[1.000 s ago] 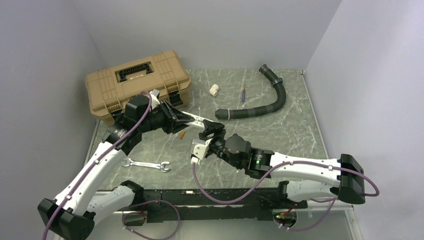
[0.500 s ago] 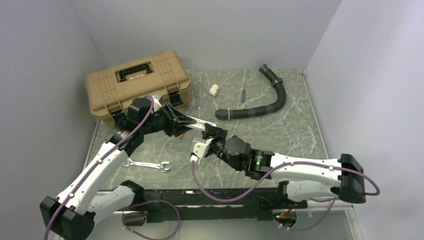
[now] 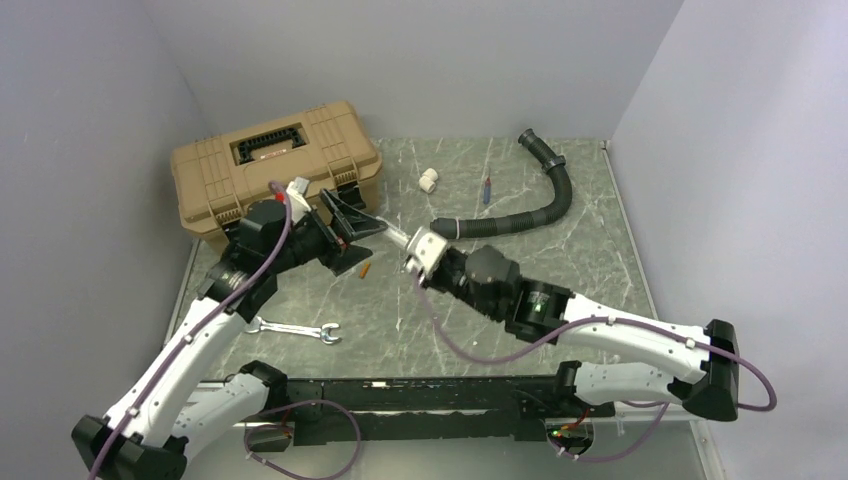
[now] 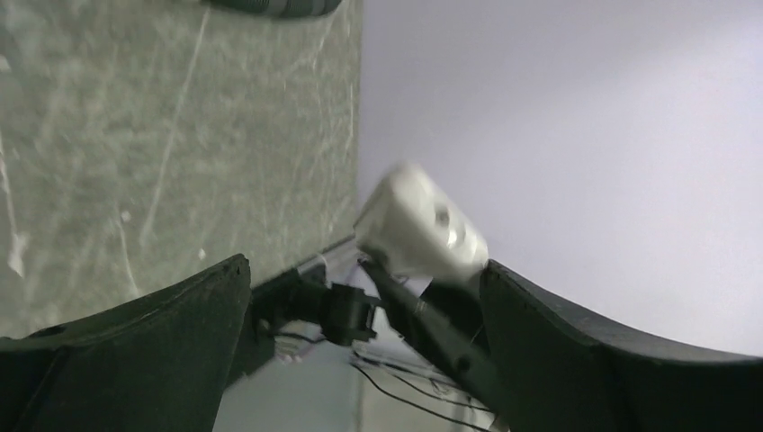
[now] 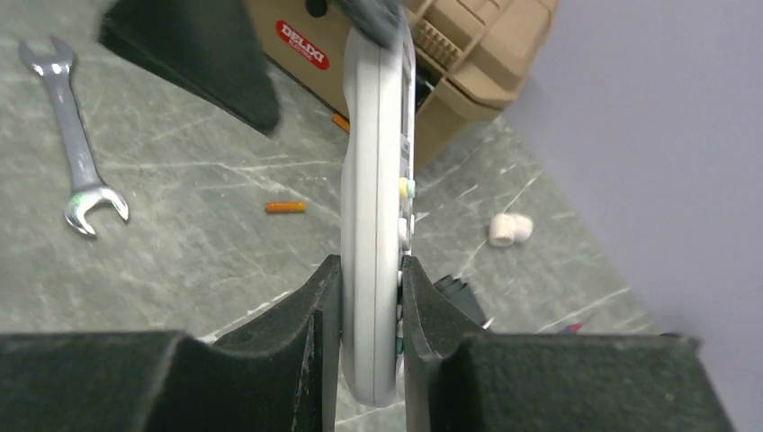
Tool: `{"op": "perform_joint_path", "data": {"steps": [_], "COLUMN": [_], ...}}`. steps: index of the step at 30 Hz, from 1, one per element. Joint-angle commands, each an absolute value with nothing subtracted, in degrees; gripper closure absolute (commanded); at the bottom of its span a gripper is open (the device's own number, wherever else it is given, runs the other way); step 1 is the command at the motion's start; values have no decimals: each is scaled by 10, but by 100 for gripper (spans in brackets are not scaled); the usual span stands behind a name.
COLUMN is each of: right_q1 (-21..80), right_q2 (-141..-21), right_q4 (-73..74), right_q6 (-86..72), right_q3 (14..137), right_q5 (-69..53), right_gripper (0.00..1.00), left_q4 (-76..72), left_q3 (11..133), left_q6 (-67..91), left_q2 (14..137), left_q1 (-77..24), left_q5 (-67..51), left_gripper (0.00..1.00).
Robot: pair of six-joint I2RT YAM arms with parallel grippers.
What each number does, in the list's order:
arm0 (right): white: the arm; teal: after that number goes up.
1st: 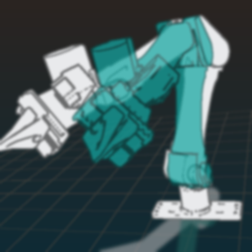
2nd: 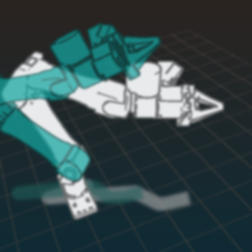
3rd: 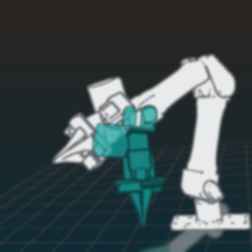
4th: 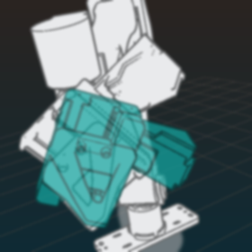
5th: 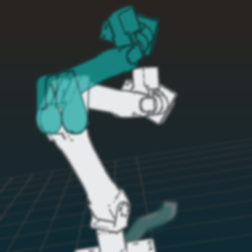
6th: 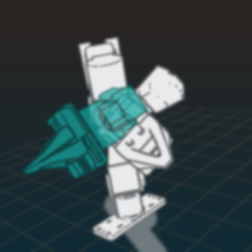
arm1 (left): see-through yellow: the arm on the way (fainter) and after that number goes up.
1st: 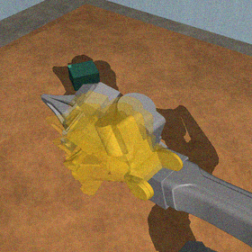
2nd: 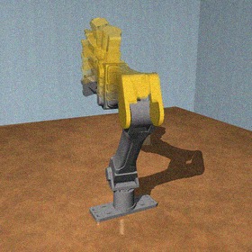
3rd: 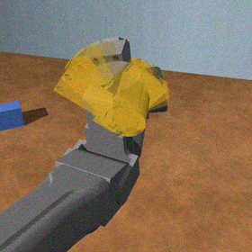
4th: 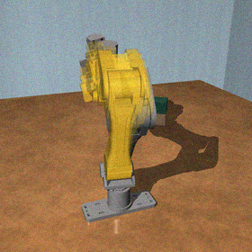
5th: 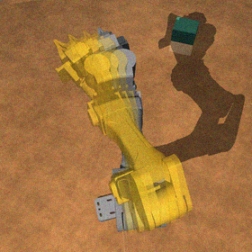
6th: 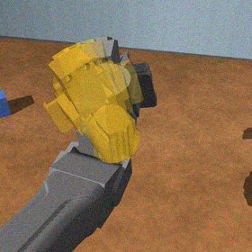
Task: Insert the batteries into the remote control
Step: Adjust the remote control.
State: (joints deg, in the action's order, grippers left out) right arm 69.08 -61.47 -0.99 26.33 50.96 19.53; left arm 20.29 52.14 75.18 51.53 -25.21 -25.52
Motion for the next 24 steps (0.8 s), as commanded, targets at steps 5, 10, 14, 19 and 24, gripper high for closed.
{"op": "perform_joint_path", "data": {"steps": [5,10,14,19,24], "right_q1": [559,524,516,514,508], "right_q2": [-586,-591,-582,-575,-594], "right_q4": [71,19,-111,-249,-320], "right_q6": [-100,-241,-382,-500,-554], "right_q3": [570,579,552,512,497], "right_q5": [29,-121,-201,-230,-262], "right_gripper": [100,100,100,100,100], "left_q4": [87,-85,-152,-178,-238], "left_q3": [499,417,386,375,366], "left_q6": [536,517,517,525,551], "left_q2": [369,308,307,315,325], "left_q1": [-243,-243,-243,-243,-243], "left_q5": [-115,-122,-148,-165,-197], "left_gripper": [1,1,1,1,0]}}
